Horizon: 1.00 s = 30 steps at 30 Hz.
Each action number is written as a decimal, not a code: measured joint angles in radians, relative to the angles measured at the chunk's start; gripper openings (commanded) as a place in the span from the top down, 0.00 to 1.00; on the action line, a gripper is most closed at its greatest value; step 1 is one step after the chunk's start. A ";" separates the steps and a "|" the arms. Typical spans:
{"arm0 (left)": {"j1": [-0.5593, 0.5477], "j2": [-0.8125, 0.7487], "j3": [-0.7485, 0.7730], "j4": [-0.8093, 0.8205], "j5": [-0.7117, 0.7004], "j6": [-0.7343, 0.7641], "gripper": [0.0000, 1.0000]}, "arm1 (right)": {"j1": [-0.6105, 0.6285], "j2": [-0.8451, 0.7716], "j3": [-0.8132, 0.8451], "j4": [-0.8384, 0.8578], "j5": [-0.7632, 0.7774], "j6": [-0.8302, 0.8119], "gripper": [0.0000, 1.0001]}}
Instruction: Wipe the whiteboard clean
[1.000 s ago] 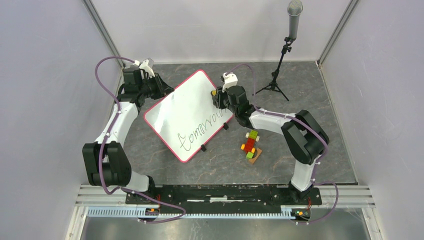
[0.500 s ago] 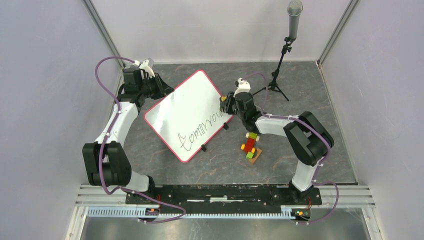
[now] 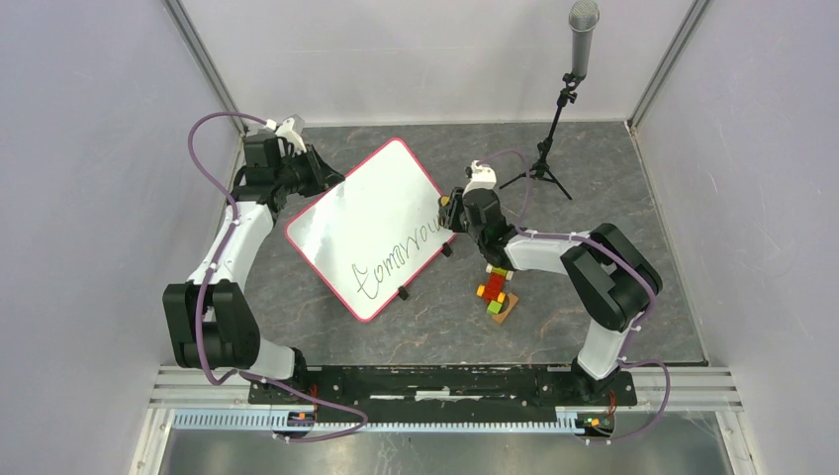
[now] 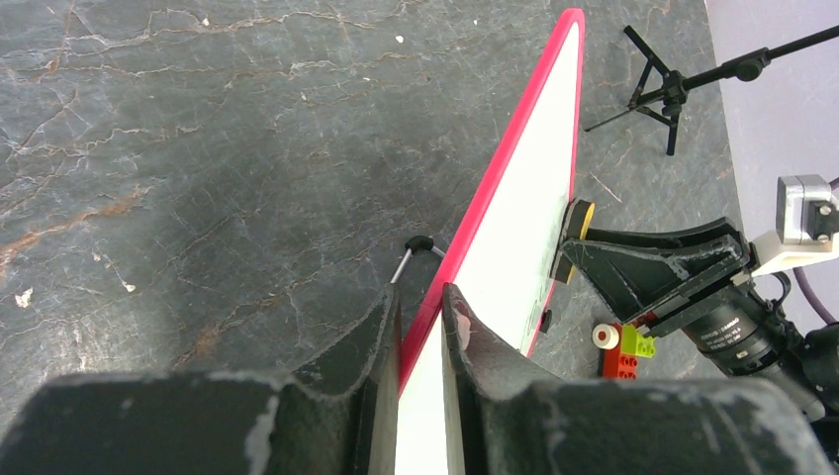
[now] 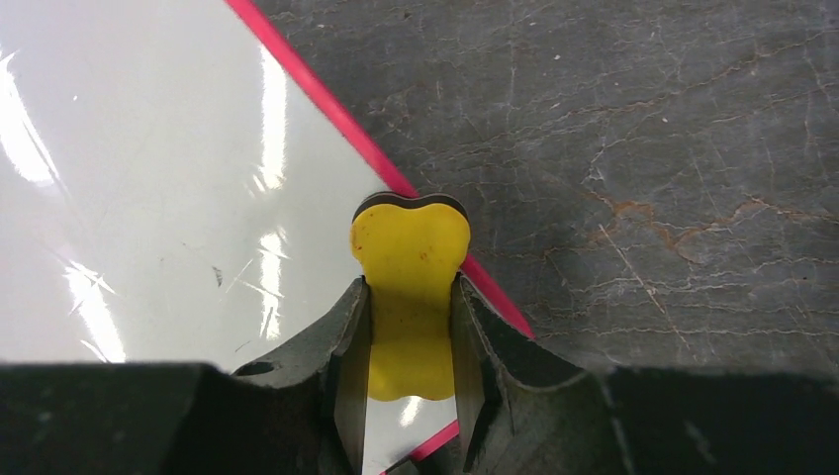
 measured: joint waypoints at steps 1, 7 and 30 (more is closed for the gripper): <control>0.000 0.000 0.000 0.000 0.000 0.000 0.75 | 0.010 0.000 0.003 -0.003 0.015 -0.009 0.71; 0.001 0.000 -0.001 0.000 0.000 0.000 0.75 | 0.127 0.008 0.082 -0.048 0.060 -0.063 0.71; 0.001 -0.004 -0.003 0.002 0.003 0.000 0.76 | 0.003 -0.024 -0.080 0.021 0.014 0.000 0.70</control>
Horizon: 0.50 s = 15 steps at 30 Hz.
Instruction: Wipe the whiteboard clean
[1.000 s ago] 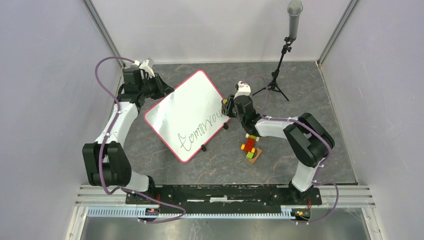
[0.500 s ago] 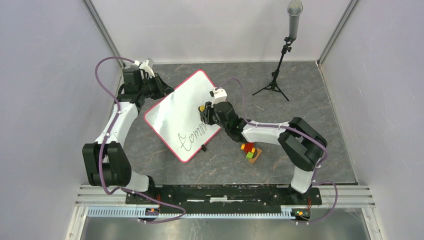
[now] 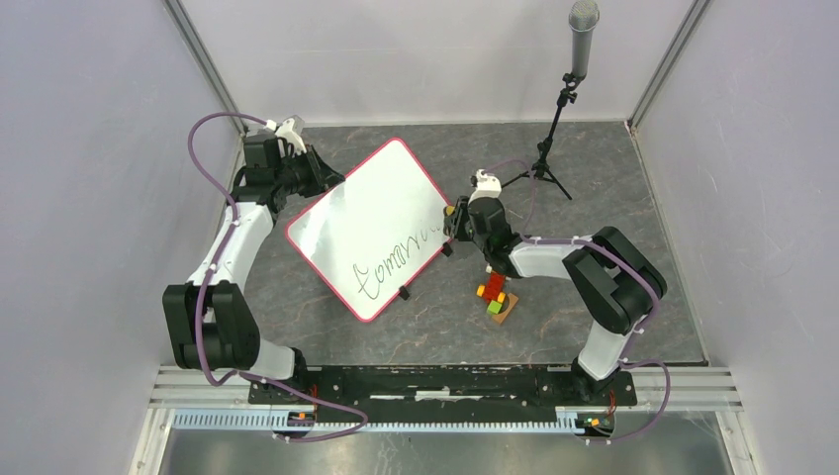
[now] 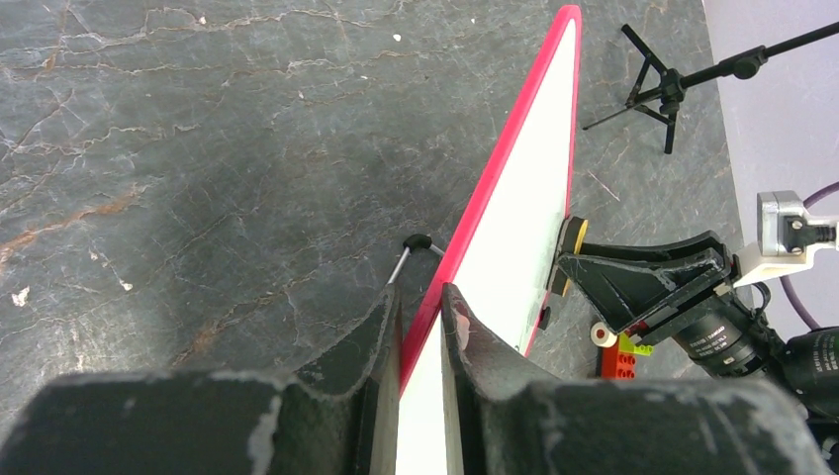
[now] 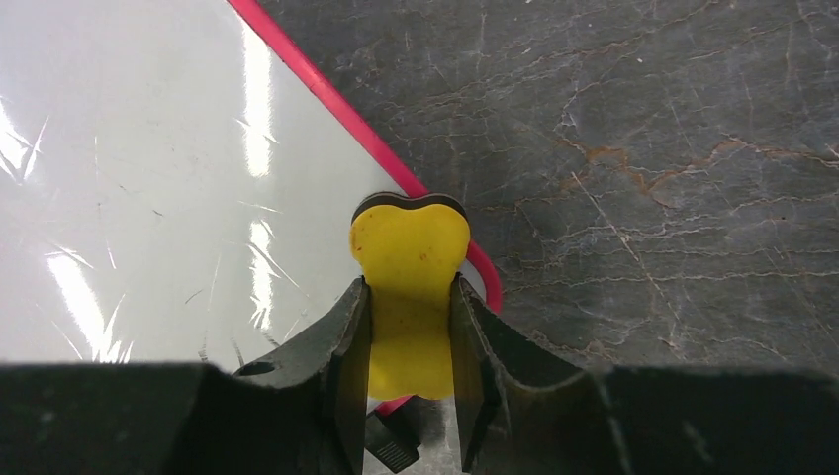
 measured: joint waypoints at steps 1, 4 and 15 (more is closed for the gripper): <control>0.000 -0.001 0.000 -0.002 0.000 0.000 0.76 | 0.003 0.000 0.000 -0.001 0.000 -0.002 0.71; 0.000 -0.002 -0.002 -0.002 0.000 0.000 0.76 | 0.017 0.000 0.004 -0.004 0.022 -0.014 0.71; 0.000 -0.003 -0.003 -0.002 -0.001 0.000 0.76 | 0.257 0.019 0.127 -0.048 0.103 -0.100 0.70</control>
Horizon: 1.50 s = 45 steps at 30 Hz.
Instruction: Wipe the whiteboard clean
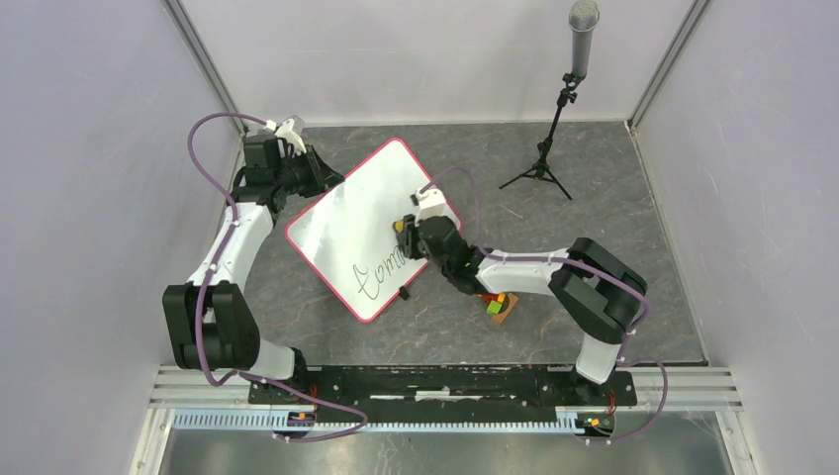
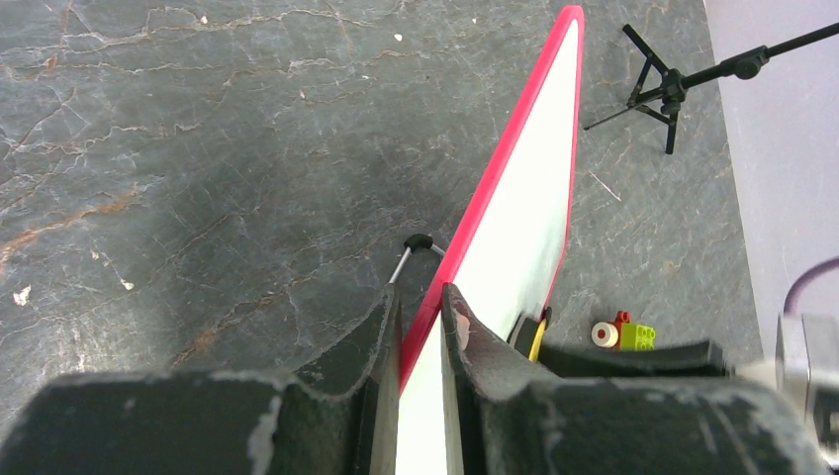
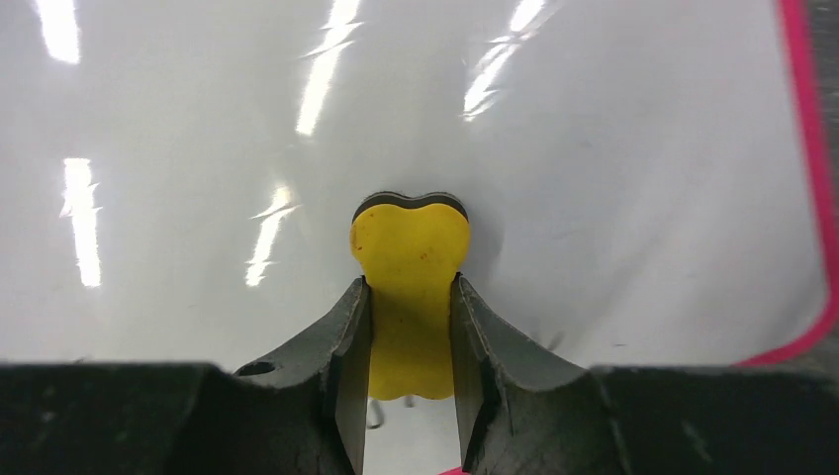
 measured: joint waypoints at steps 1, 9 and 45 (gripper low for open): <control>0.000 0.000 0.000 0.000 0.000 0.000 0.76 | 0.027 0.005 0.012 0.002 -0.001 -0.006 0.70; 0.000 0.000 -0.001 0.002 0.000 0.000 0.76 | 0.079 0.021 0.040 0.005 -0.002 -0.037 0.70; 0.000 -0.001 -0.002 0.002 -0.004 0.000 0.76 | 0.197 0.044 0.033 0.025 0.119 -0.030 0.69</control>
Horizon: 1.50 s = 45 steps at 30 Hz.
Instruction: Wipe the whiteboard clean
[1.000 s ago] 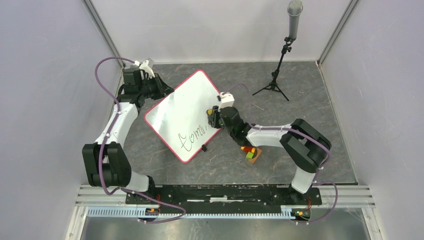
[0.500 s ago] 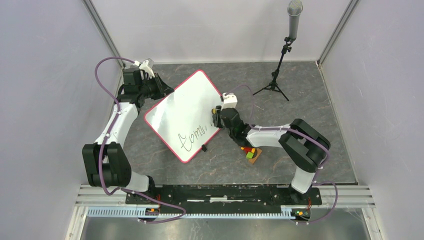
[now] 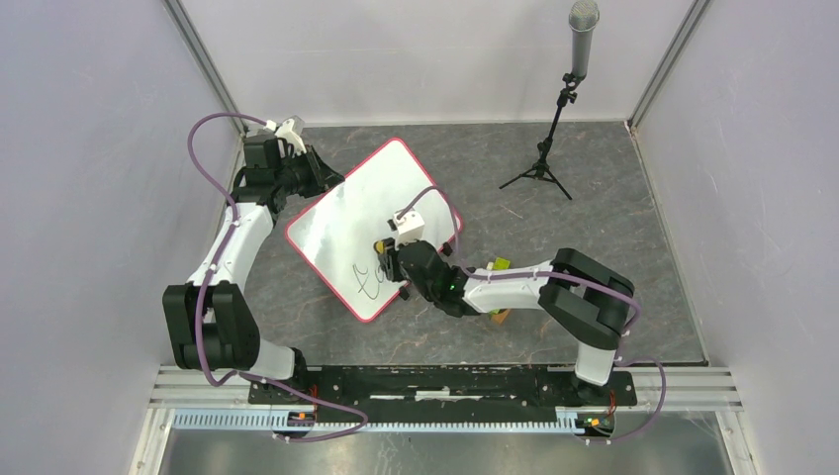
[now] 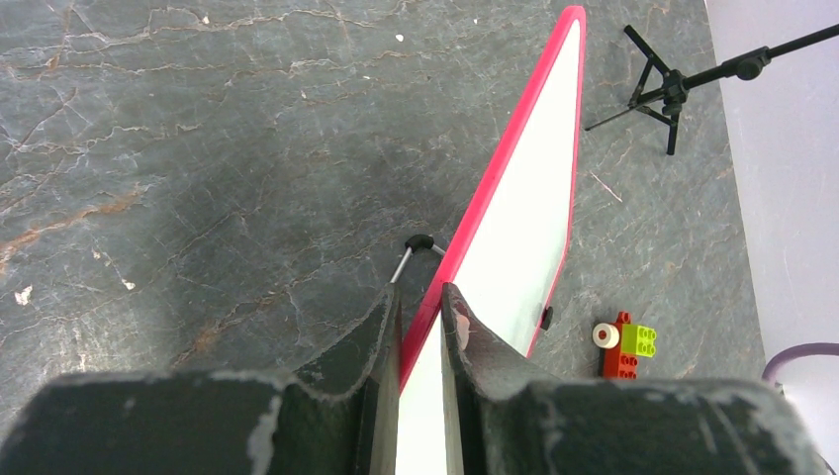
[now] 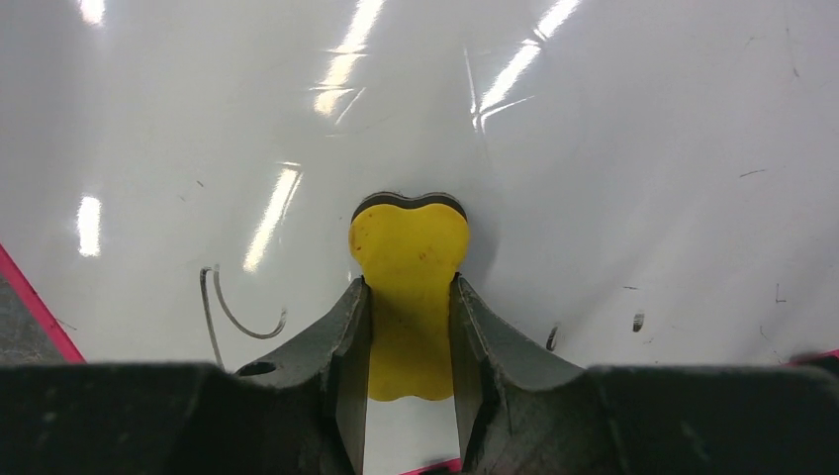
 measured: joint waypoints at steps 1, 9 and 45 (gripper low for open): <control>0.000 0.000 0.000 0.000 0.000 0.000 0.76 | -0.003 -0.001 -0.004 0.003 -0.001 0.003 0.69; 0.000 0.000 0.000 0.000 0.001 0.000 0.76 | -0.164 -0.058 -0.151 0.067 -0.032 0.103 0.69; 0.000 -0.005 -0.003 0.002 -0.002 0.000 0.76 | -0.038 -0.040 -0.142 0.069 0.025 0.120 0.68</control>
